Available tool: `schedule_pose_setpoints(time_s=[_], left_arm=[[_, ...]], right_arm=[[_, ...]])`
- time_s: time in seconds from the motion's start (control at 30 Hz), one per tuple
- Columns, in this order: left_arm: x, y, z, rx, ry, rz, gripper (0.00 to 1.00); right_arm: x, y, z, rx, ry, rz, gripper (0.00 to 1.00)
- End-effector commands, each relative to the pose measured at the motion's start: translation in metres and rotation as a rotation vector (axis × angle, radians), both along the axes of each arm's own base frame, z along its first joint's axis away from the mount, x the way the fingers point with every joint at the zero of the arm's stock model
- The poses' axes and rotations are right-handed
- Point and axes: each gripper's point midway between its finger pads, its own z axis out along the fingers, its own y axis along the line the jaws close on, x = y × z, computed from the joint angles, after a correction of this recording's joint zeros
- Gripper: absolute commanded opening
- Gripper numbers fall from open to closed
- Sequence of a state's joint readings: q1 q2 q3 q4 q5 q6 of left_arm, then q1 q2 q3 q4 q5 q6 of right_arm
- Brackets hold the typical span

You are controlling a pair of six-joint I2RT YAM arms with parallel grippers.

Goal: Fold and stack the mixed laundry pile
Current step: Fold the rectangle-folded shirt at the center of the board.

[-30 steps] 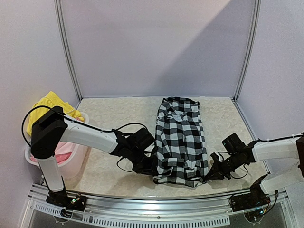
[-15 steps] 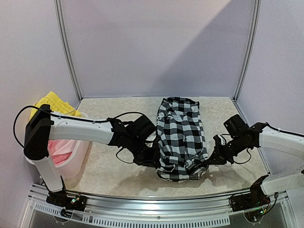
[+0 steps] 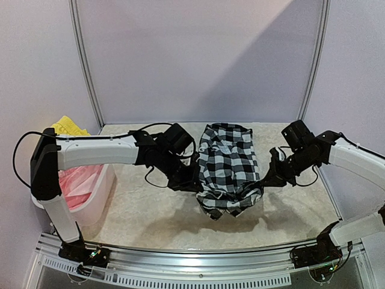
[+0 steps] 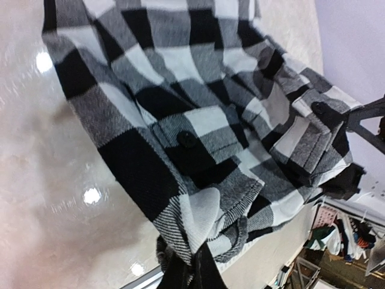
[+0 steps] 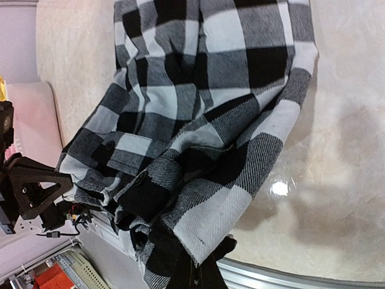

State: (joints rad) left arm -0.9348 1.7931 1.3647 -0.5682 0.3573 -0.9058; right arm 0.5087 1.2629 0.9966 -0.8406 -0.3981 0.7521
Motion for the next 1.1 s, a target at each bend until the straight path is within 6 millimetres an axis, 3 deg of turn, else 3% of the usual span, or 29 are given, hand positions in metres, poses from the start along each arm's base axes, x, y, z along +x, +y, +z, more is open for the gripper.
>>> schedule_pose_setpoints(time_s=[0.0, 0.23, 0.43, 0.63, 0.77, 1.07], left_arm=[[0.034, 0.001, 0.031, -0.076, -0.036, 0.06, 0.0], [0.102, -0.015, 0.054, -0.148, -0.121, 0.142, 0.0], [0.163, -0.033, 0.039, -0.178, -0.135, 0.181, 0.0], [0.219, -0.024, 0.02, -0.161, -0.136, 0.262, 0.0], [0.244, -0.021, 0.01, -0.183, -0.117, 0.28, 0.0], [0.271, -0.017, -0.013, -0.232, -0.084, 0.302, 0.0]], right_arm=[[0.03, -0.003, 0.018, -0.072, -0.073, -0.027, 0.0], [0.093, -0.004, 0.034, -0.113, -0.157, -0.103, 0.0], [0.144, -0.016, 0.02, -0.163, -0.161, -0.173, 0.0], [0.191, -0.022, 0.004, -0.164, -0.142, -0.218, 0.0], [0.215, -0.026, -0.006, -0.177, -0.136, -0.238, 0.0], [0.242, -0.032, -0.037, -0.187, -0.083, -0.266, 0.0]])
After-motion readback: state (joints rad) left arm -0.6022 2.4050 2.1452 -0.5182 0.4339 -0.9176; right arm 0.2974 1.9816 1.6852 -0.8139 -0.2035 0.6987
